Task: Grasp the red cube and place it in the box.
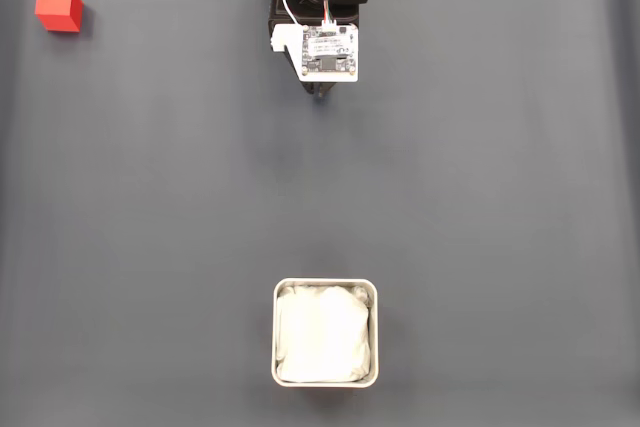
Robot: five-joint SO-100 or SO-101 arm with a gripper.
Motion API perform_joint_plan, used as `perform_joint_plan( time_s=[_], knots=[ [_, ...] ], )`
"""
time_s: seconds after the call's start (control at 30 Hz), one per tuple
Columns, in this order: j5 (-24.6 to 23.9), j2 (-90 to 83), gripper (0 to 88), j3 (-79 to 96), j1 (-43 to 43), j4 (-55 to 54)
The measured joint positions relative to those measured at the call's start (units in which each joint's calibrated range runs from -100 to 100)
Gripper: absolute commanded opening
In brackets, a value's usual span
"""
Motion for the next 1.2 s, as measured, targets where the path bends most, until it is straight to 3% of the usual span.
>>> perform_joint_plan(
  time_s=[1.07,1.2],
  knots=[
    [1.61,0.0,0.0,0.0,0.0,0.56],
    [1.42,0.43,0.1,0.0,0.0,-3.18]
  ],
)
